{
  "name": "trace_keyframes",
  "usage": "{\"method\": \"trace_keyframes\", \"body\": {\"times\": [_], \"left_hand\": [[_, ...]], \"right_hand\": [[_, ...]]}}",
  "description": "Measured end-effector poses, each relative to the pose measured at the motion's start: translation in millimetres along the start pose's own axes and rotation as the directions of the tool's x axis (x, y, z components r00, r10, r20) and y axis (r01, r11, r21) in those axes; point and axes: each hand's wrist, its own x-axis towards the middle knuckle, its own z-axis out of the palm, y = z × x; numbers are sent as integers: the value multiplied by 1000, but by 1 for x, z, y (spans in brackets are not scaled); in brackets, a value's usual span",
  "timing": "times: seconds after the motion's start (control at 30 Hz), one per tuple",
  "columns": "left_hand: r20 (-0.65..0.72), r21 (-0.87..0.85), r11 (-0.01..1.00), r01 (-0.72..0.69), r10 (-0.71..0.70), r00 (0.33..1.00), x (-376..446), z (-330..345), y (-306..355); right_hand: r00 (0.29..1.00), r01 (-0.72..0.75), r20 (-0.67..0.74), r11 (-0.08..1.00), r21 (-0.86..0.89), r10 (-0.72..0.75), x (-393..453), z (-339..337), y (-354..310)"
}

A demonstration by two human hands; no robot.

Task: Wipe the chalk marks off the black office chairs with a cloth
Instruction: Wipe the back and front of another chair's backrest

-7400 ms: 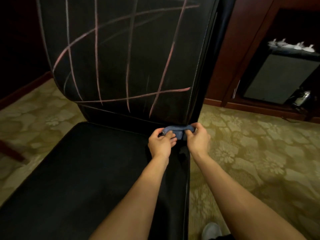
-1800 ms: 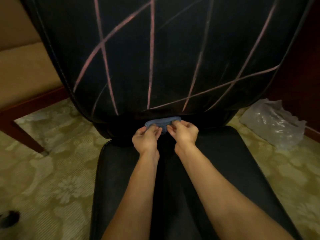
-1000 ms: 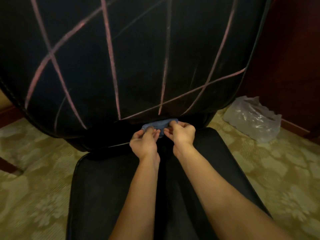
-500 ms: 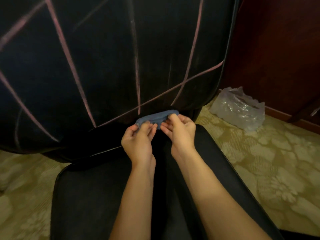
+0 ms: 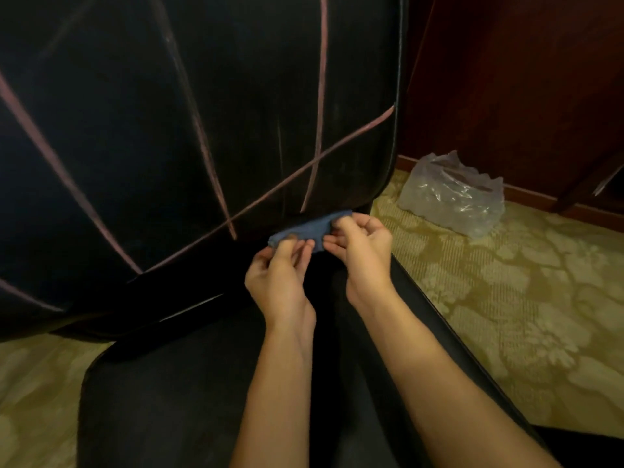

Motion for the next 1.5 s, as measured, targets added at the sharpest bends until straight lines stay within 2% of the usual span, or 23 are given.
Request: {"method": "trace_keyframes", "body": {"times": [0.13,0.3,0.37,0.53,0.63,0.77,0.9,1.1,1.2,1.33,1.5], "left_hand": [[118,-2,999,-44,44,992,-19,7,3],[124,7,998,-66,65,990,-16,9,2],[105,9,999,-42,41,994,-5,9,-3],[-10,30,997,67,-67,998,23,10,-25],[-58,-1,995,99,-99,993,25,13,-31],[1,-17,995,98,-98,995,5,25,-28],[84,-47,991,125,-121,989,-19,38,-20],[238,-51,994,101,-86,967,-52,57,0],[249,-43,993,111,-97,964,-59,67,-1],[247,-18,996,92,-85,965,-67,67,-7],[253,14,996,84,-85,964,-70,66,-16]], "right_hand": [[988,153,-5,987,57,-153,-8,-6,-15],[970,244,-5,970,-1,-244,-7,-3,-12],[976,217,5,975,-34,-217,-1,-2,-6],[999,31,-13,990,-139,-33,27,-9,19],[999,24,-35,983,-181,-31,35,-14,18],[984,141,-90,984,-106,-151,21,-16,-3],[933,323,-134,941,-103,-335,5,-15,-25],[862,502,-24,858,-112,-507,0,-14,-81],[831,554,82,802,-223,-550,10,-18,-100],[808,588,180,748,-308,-561,13,-34,-103],[842,537,257,785,-309,-474,10,-61,-105]]}}
